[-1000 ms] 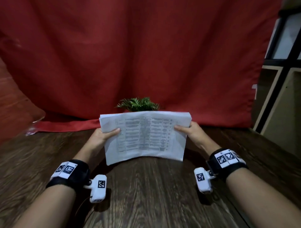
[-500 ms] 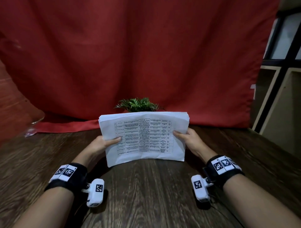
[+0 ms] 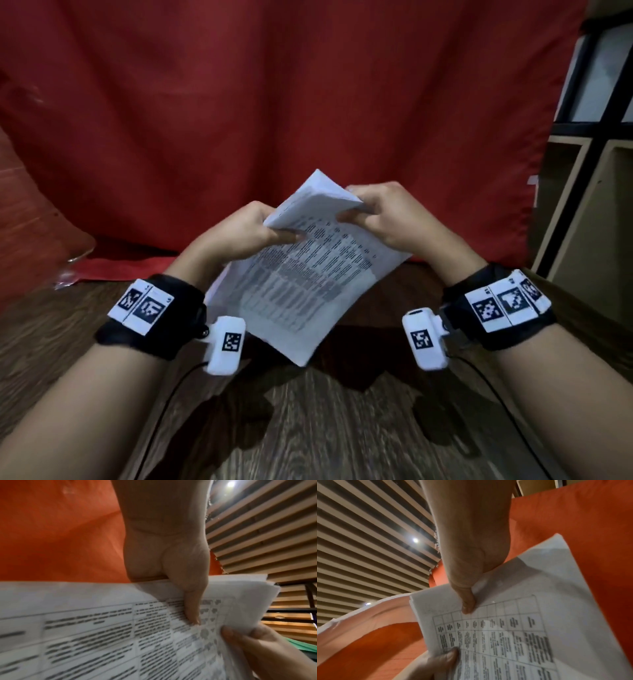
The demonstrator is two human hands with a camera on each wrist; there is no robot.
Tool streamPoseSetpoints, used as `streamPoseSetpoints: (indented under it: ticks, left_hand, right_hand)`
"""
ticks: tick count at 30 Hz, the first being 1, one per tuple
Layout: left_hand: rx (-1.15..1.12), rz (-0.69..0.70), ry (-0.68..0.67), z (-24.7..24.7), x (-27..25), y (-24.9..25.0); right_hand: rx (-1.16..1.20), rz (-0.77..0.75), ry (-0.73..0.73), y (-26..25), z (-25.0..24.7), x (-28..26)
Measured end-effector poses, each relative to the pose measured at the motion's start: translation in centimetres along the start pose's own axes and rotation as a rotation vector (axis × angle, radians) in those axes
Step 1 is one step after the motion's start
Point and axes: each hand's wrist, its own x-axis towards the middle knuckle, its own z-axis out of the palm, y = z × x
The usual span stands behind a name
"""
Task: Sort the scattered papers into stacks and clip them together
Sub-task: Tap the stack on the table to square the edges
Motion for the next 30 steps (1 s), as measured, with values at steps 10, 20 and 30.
streamPoseSetpoints:
  ticks: [10, 20, 30]
  left_hand:
    - [-0.654, -0.003, 0.280, 2.6, -2.7, -3.6]
    - [-0.732, -0.065, 0.354, 4.2, -2.8, -4.9]
    - [-0.657, -0.064, 0.537, 6.0, -3.4, -5.7]
  right_hand:
    - [0.905, 0.460, 0.317, 3.9, 2.3, -2.3]
    - [0.958, 0.420, 0.411, 4.1, 7.5, -3.0]
    - [0.908, 0.411, 0.473, 3.5, 8.7, -4.1]
